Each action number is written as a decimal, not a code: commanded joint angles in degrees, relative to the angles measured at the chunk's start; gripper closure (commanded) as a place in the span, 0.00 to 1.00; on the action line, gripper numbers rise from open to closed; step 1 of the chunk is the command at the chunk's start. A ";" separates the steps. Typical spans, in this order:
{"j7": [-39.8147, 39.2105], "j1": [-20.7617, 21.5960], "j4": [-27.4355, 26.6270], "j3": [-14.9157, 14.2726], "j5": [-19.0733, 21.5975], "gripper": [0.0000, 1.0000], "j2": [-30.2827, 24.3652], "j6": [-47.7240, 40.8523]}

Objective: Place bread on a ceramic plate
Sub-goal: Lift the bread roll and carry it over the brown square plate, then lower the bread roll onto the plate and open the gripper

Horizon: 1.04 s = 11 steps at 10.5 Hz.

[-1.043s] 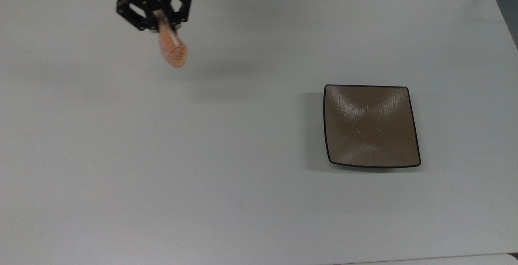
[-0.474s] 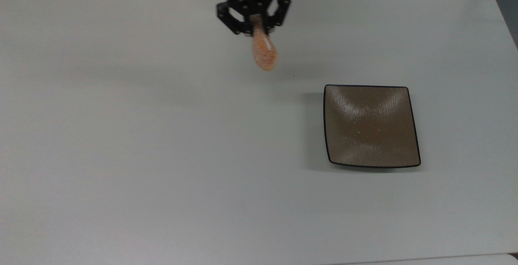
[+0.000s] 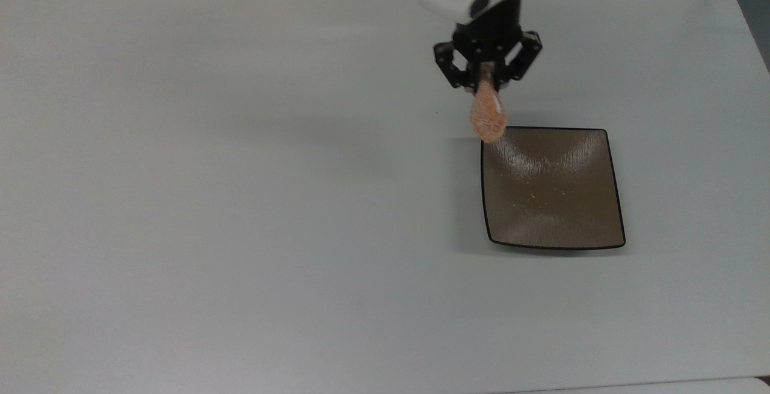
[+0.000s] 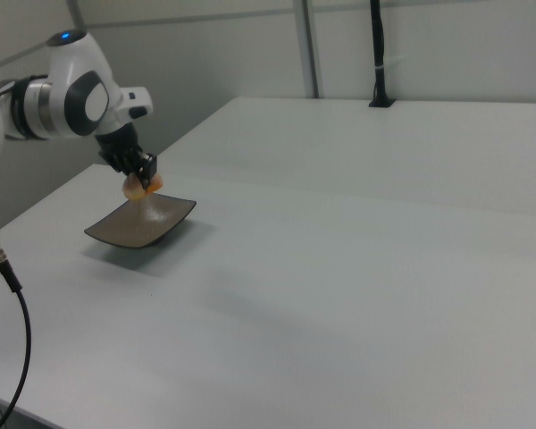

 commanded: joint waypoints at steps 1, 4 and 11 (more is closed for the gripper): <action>12.04 5.57 1.09 -0.61 -10.12 0.82 6.30 8.68; 20.14 8.22 1.10 -0.70 -18.57 0.81 11.92 15.37; 27.72 9.72 4.87 -0.70 -24.30 0.65 20.90 23.92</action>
